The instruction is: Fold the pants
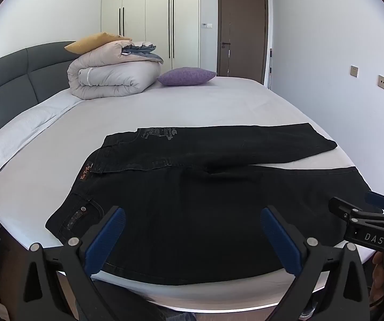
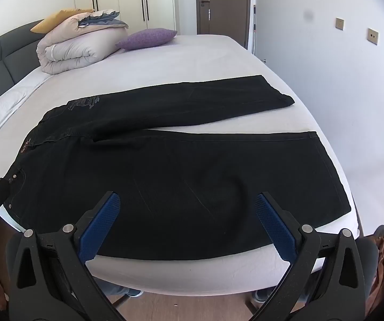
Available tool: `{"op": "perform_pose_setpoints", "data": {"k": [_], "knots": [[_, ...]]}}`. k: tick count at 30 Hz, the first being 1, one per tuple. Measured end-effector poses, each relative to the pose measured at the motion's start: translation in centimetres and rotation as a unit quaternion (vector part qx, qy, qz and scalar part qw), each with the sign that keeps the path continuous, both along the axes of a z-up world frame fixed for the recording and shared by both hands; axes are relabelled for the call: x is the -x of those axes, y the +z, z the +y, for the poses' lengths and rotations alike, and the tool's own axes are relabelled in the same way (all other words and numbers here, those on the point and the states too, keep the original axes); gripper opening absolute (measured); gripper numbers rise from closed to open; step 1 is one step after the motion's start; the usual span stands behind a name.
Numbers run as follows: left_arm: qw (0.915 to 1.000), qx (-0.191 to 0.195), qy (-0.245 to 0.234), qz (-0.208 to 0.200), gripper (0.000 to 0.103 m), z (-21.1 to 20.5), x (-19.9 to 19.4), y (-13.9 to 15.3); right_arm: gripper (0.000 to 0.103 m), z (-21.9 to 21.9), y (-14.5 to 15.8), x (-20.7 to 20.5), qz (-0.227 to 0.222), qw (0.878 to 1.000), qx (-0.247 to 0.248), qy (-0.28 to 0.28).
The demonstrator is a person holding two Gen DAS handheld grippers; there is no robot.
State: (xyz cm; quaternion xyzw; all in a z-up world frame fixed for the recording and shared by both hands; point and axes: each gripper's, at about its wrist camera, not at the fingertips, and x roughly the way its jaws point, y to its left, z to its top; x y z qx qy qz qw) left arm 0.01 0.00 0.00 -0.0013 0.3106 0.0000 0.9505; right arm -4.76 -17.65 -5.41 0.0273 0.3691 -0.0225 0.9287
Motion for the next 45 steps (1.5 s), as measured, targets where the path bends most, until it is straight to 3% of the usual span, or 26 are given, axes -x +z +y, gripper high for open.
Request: {"op": "perform_pose_setpoints", "data": {"k": [45], "knots": [[1.0000, 0.004, 0.000, 0.007, 0.103, 0.00, -0.05, -0.05, 0.103, 0.84, -0.82, -0.11, 0.005, 1.000, 0.002, 0.008]]}}
